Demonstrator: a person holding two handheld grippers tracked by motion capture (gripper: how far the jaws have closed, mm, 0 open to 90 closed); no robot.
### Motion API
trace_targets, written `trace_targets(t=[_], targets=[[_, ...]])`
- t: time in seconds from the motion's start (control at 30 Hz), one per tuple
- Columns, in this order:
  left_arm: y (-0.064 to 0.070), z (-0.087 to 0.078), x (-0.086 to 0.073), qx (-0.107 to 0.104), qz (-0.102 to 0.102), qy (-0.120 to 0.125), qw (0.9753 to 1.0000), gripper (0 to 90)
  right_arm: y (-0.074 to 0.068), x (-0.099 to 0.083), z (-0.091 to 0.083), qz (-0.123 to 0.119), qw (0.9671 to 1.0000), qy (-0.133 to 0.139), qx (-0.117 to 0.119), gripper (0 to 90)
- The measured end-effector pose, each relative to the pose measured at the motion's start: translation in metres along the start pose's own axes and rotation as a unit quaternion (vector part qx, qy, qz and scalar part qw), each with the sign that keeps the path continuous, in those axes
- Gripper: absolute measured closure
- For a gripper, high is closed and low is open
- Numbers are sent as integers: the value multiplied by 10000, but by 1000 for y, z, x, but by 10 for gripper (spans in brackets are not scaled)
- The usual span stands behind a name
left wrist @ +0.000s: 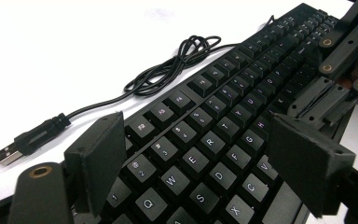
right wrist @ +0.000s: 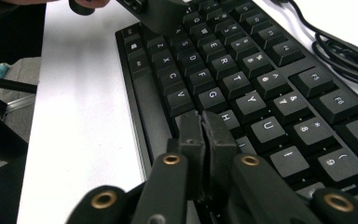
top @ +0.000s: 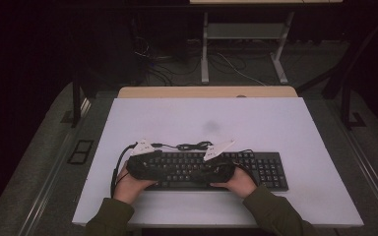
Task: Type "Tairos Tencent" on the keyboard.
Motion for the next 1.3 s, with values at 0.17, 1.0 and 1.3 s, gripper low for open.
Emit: trace_targets(t=[0.17,1.0,1.3], targets=[[0,0,0,-2,-12,-10,10000,199,0,2,-3,34,9999,119,4,792],[8,7,2,-171,14,-105,9998,459,19,1,-24,435,9969,547,-349,321],[12,11,4,-253,58,-171,9995,653,27,-1,-31,505,9952,638,-540,254]])
Point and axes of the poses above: each handheld gripper's, and its own axes: z roughly forward along the jaws, x roughly out of its top, y roughly to its right, the point moved 4 cm from there along z, roughly forward along the jaws, and after that the axes turned 9 degrees about -z, right-handed, at the moved point
